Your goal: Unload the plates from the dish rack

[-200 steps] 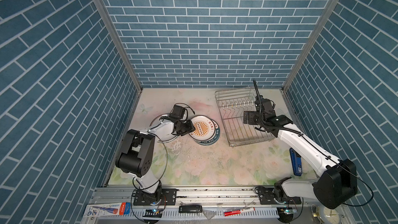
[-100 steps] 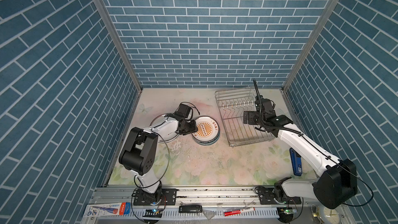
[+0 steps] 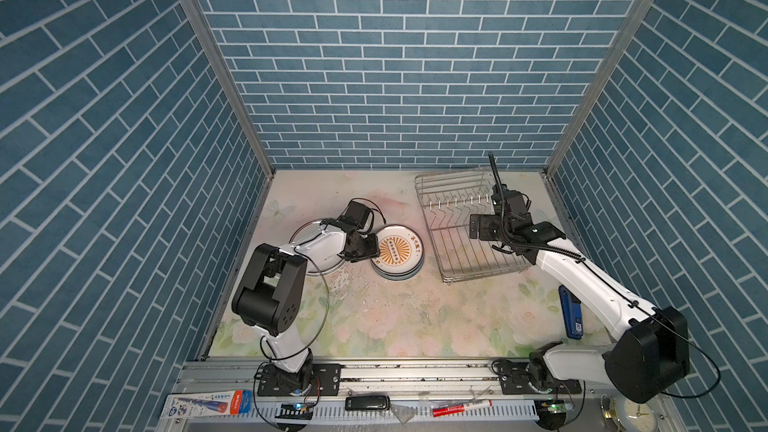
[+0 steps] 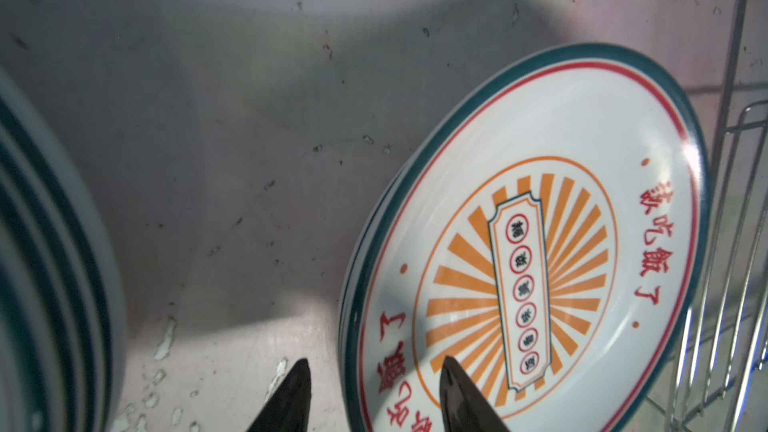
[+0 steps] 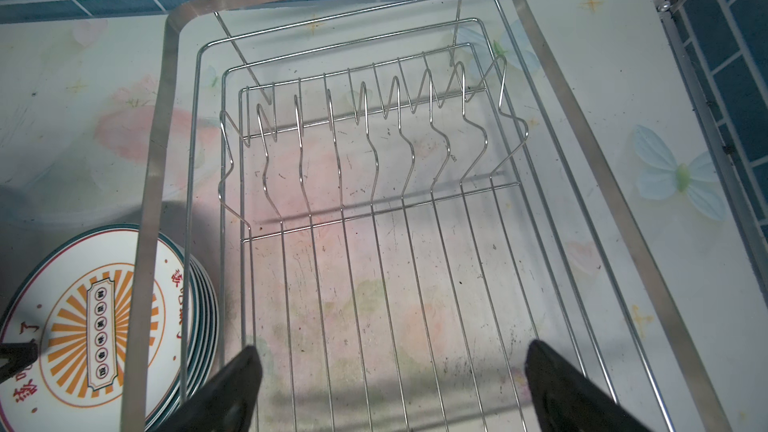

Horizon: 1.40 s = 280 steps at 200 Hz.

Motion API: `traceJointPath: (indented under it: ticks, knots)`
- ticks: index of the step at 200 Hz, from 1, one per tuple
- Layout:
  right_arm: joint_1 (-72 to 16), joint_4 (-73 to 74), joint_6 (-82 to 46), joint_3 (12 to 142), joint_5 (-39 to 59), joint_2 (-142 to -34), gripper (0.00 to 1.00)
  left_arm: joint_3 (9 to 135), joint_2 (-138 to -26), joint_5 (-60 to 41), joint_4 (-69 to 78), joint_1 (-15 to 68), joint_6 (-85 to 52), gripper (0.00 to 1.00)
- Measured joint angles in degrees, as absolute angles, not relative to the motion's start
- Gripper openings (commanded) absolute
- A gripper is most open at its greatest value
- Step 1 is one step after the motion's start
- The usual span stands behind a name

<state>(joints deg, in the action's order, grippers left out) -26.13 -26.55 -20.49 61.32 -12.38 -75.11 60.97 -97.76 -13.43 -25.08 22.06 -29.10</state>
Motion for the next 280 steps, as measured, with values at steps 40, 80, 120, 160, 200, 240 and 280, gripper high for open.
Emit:
traceJointPath:
  ticks: [40, 80, 120, 160, 200, 240, 280]
  knots:
    - [-25.89, -23.97, -20.47, 60.42, -12.51, -72.97, 0.99, 58.85, -89.84, -9.89, -24.18, 22.28, -28.38, 0.54]
    - [-25.82, -19.77, -20.43, 58.11, -12.93, -68.03, 0.99, 53.71, -77.28, -4.58, -21.08, 23.20, -26.89, 0.66]
    - [-25.82, -17.74, -19.35, 58.11, -14.81, -67.18, 0.99, 51.03, -68.86, 2.11, -20.05, 23.24, -25.17, 0.74]
    - [-25.80, -7.64, -16.14, 50.59, -22.83, -61.08, 0.99, 46.24, -63.05, 12.12, -15.99, 23.24, -22.92, 0.99]
    - [-25.67, 3.18, -6.87, 41.58, -31.40, -57.08, 0.99, 33.71, -57.12, 20.64, -1.91, 23.27, -14.44, 0.99]
    - [-24.64, 7.03, -2.17, 36.49, -36.03, -56.23, 0.99, 26.59, -58.65, 27.66, 9.91, 23.27, -4.64, 0.99]
    - [-18.94, 11.57, 0.16, 27.90, -36.47, -52.31, 0.99, 24.56, -62.94, 32.23, 18.98, 22.87, 2.39, 0.99]
